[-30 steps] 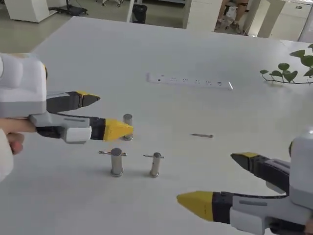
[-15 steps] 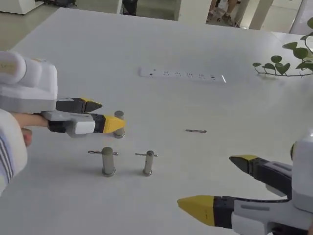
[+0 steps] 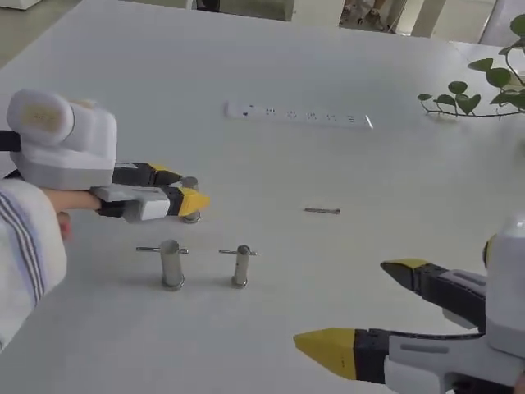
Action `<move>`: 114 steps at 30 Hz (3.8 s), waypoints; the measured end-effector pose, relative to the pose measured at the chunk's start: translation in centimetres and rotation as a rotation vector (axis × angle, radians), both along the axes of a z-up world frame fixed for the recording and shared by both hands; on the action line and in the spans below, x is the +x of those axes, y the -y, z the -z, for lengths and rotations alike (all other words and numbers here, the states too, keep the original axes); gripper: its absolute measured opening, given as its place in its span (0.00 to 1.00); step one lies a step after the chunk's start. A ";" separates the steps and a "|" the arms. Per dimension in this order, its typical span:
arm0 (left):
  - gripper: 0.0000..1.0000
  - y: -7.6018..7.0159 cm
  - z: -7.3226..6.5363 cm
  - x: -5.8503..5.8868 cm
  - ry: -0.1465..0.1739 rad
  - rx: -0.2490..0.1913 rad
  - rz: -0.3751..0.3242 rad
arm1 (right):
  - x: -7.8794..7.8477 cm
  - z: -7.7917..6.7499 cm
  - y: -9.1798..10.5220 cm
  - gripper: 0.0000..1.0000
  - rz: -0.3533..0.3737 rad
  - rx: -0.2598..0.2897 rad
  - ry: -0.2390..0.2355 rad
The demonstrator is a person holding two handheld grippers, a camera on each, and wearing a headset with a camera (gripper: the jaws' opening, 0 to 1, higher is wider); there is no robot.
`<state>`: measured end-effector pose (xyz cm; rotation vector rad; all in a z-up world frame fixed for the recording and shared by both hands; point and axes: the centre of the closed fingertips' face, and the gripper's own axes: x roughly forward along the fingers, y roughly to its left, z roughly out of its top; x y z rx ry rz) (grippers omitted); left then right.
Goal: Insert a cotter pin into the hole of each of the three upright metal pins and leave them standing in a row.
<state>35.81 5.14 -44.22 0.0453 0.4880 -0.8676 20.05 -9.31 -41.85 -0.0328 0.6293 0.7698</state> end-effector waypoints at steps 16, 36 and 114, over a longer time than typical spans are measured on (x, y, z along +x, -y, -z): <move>0.11 0.2 0.6 0.1 0.030 0.030 0.012 | 0.0 0.1 0.0 0.88 0.005 -0.013 0.000; 0.09 -1.9 -3.2 -1.2 0.098 0.084 -0.025 | -0.2 -1.1 -0.1 0.88 -0.009 -0.008 0.041; 0.09 4.8 -0.2 -15.4 0.029 0.091 0.099 | -5.2 -0.8 -1.4 0.95 -0.092 -0.051 0.054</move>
